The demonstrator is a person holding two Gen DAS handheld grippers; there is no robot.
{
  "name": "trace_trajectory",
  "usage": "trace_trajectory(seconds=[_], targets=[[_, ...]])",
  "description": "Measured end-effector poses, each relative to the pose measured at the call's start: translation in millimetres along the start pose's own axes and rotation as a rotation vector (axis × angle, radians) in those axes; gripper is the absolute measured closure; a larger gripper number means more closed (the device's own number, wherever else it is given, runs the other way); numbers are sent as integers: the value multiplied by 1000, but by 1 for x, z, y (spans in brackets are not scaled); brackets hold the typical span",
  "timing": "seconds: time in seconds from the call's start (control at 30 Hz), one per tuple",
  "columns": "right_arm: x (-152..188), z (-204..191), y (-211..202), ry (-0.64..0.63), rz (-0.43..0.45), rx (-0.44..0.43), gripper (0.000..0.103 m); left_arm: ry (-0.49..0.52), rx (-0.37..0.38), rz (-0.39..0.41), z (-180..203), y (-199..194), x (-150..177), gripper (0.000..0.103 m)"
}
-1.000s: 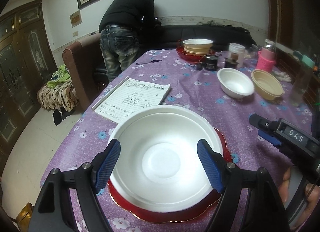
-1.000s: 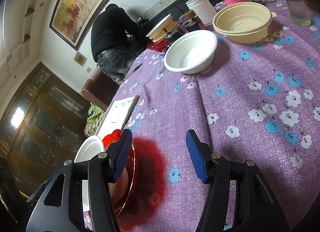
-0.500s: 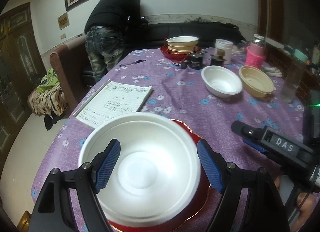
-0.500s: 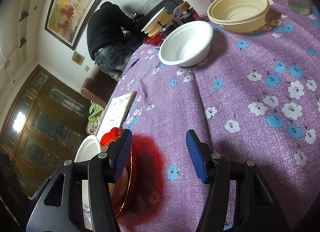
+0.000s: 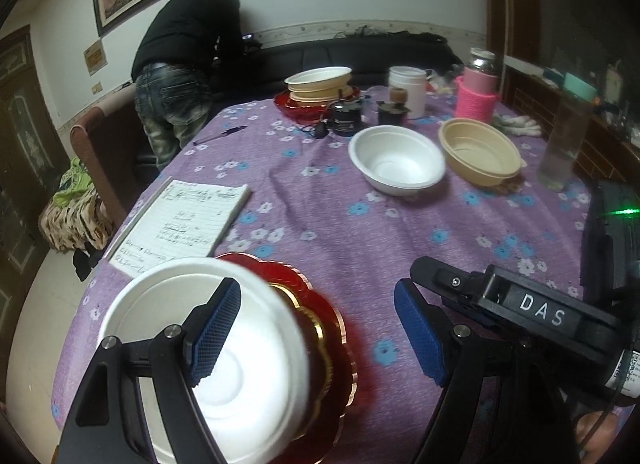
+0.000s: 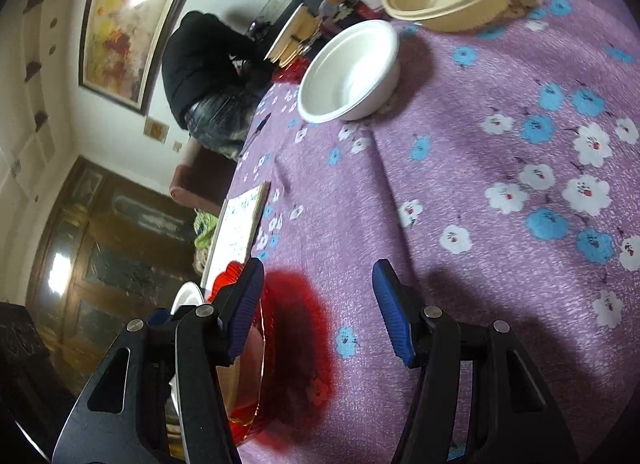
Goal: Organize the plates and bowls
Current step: 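Move both tools toward the white foam plate beside the beige bowl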
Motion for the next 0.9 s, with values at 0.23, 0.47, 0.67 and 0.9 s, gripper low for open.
trace_trajectory(seconds=[0.23,0.47,0.67,0.9], targets=[[-8,18,-6,106,-10,-12,45,20,32,-66,20,14,4,24],[-22,48,-26,242,51,-1,46,21,90,-171,35,20,17,24],[-32,68,-48,278,87,50,46,-32,151,-226,26,9,11,24],[-80,56,-82,243,115,108,46,-18,163,-232,7,-5,-32,24]])
Point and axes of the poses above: each gripper's, at about its wrist camera, not at the fingertips, and y roughly the way its jaws point, z to its right, x to its underside, the point moved 5 cm from there along y, roughly the way its jaws point, and after that the axes turned 1 degree about z, right-handed, at the moved point
